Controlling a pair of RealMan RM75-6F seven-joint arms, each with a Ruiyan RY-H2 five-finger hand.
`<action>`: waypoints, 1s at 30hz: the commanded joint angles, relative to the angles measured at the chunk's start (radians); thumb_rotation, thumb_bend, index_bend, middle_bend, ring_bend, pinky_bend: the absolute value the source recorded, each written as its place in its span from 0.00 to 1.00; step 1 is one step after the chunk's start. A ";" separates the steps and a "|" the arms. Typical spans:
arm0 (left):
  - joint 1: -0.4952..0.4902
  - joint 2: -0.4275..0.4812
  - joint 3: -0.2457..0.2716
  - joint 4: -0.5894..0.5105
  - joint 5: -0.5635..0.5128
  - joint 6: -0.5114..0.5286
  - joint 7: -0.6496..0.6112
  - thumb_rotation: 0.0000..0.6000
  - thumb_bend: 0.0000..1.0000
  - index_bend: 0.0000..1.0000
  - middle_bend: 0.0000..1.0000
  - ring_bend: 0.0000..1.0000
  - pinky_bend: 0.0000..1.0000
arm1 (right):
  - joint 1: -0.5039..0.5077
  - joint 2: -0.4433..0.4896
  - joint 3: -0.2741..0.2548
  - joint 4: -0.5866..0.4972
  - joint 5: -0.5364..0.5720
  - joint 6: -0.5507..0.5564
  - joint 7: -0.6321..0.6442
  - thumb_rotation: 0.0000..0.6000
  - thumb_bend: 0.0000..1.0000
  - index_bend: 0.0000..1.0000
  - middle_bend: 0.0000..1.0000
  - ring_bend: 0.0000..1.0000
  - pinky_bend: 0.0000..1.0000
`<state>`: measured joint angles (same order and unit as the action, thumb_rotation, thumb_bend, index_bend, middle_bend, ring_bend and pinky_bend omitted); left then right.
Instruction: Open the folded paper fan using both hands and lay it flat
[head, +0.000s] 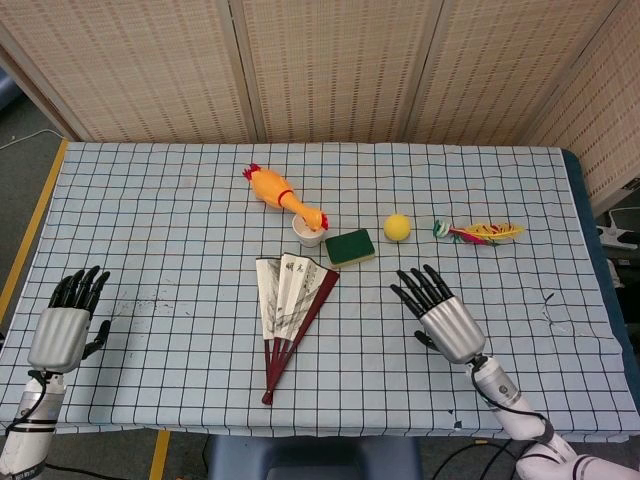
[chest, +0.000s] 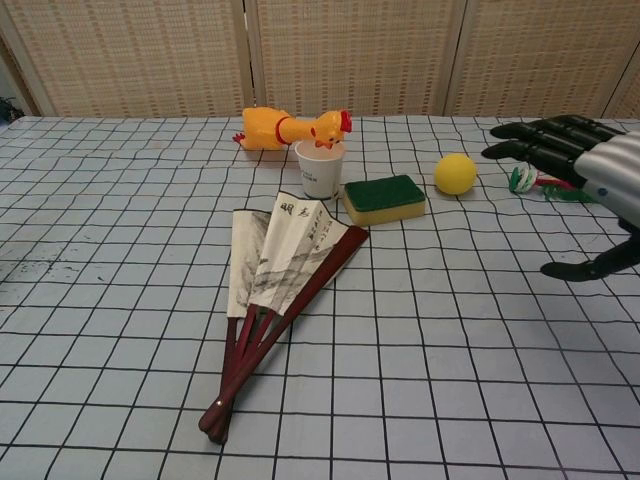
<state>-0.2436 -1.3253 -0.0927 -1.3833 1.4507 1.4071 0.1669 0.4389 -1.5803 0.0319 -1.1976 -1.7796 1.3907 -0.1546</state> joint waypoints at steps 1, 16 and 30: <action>0.001 0.002 -0.001 -0.001 -0.004 0.000 -0.005 1.00 0.43 0.00 0.00 0.00 0.11 | 0.097 -0.110 0.014 0.089 -0.060 -0.058 0.020 1.00 0.07 0.30 0.00 0.00 0.00; 0.001 0.014 -0.007 0.006 -0.025 -0.017 -0.041 1.00 0.43 0.00 0.00 0.00 0.11 | 0.267 -0.503 0.028 0.561 -0.018 -0.143 0.248 1.00 0.10 0.42 0.00 0.00 0.00; -0.002 0.009 -0.010 0.014 -0.030 -0.018 -0.041 1.00 0.43 0.00 0.00 0.00 0.11 | 0.369 -0.689 0.035 0.826 0.037 -0.173 0.342 1.00 0.11 0.44 0.00 0.00 0.00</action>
<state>-0.2449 -1.3158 -0.1023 -1.3692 1.4209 1.3887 0.1262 0.7937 -2.2591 0.0673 -0.3821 -1.7514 1.2284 0.1800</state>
